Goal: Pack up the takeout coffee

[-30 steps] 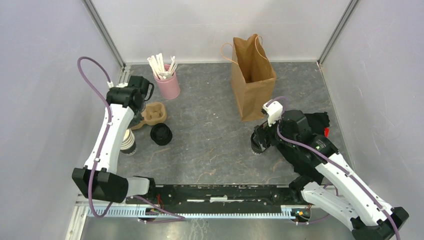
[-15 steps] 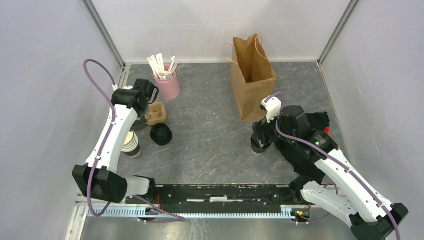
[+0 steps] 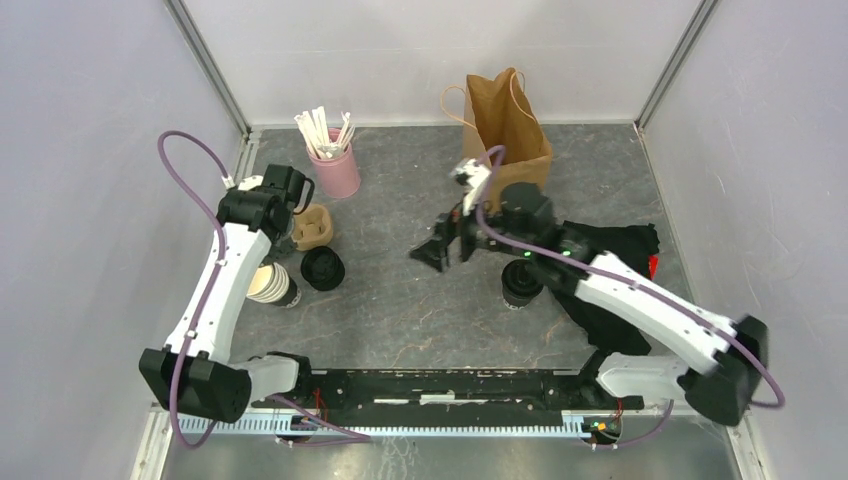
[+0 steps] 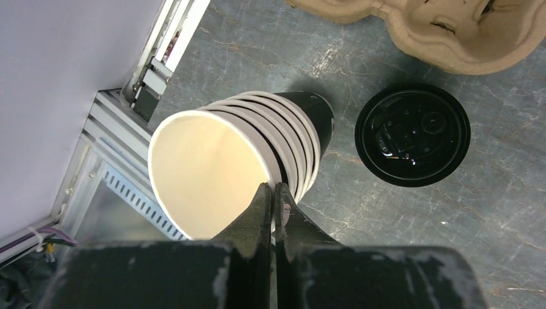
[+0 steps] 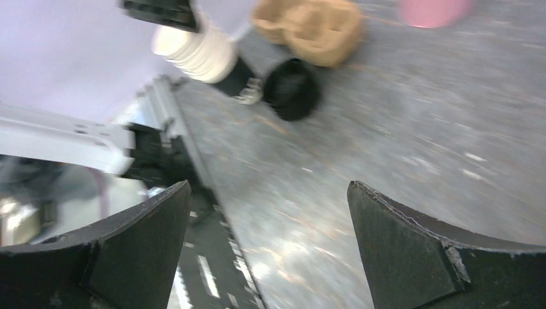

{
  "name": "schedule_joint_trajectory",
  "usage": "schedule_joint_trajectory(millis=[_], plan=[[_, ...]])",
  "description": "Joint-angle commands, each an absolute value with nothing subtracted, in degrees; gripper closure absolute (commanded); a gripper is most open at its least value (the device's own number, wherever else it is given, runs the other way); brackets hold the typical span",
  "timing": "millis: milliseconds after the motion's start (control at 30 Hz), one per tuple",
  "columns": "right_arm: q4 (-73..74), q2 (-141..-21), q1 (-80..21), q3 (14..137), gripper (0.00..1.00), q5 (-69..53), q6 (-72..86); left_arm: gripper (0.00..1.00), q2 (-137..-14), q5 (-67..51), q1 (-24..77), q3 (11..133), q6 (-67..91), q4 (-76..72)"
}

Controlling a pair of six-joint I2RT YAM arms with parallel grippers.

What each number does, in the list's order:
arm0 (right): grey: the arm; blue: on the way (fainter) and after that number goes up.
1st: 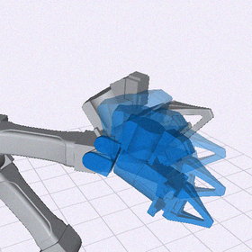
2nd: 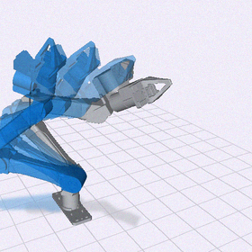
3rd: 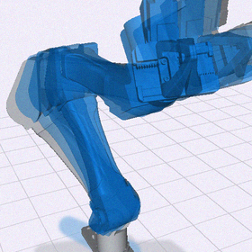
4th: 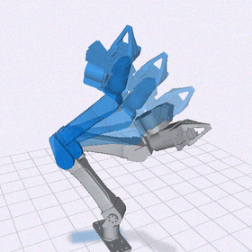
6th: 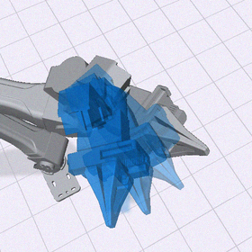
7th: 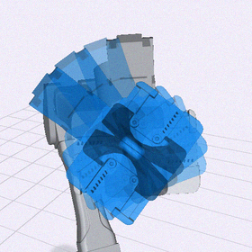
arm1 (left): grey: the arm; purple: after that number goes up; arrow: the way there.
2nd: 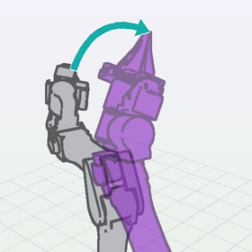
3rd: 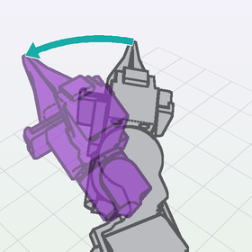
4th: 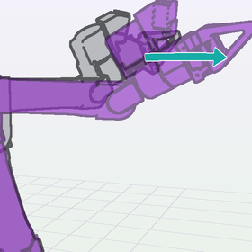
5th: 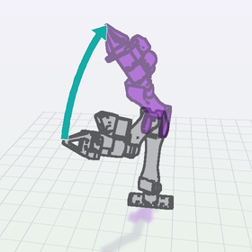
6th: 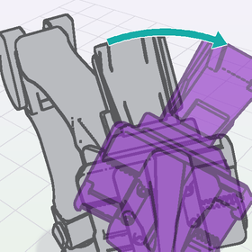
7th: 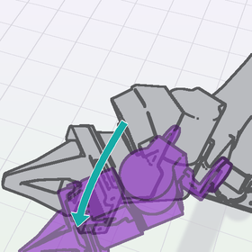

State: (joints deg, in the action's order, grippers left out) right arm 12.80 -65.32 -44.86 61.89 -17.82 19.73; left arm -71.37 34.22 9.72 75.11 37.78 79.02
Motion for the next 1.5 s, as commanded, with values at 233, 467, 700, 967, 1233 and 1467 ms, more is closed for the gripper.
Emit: schedule_joint_trajectory(millis=[233,467,700,967,1233,1467], plan=[[-28.78,-94.57,-58.64,66.86,0.02,-21.64,48.04,0.98,-67.33,34.12,9.70,72.51,37.33,74.75],[-26.59,-109.60,-62.07,80.55,0.05,-20.95,50.38,0.98,-66.08,33.90,9.72,72.15,36.45,75.78],[-25.84,-118.44,-64.40,89.59,0.29,-20.26,54.13,0.98,-65.15,32.87,9.67,72.59,35.21,75.85],[-29.36,-125.96,-64.42,94.77,0.44,-22.90,59.68,0.98,-64.94,32.14,9.68,72.26,34.27,75.63],[-30.41,-130.01,-64.48,98.36,0.46,-22.93,62.30,0.98,-65.28,31.63,9.67,71.69,33.63,75.67],[-31.29,-131.13,-64.40,98.98,0.38,-21.77,64.49,0.98,-66.32,32.17,9.67,71.73,32.53,75.62]])
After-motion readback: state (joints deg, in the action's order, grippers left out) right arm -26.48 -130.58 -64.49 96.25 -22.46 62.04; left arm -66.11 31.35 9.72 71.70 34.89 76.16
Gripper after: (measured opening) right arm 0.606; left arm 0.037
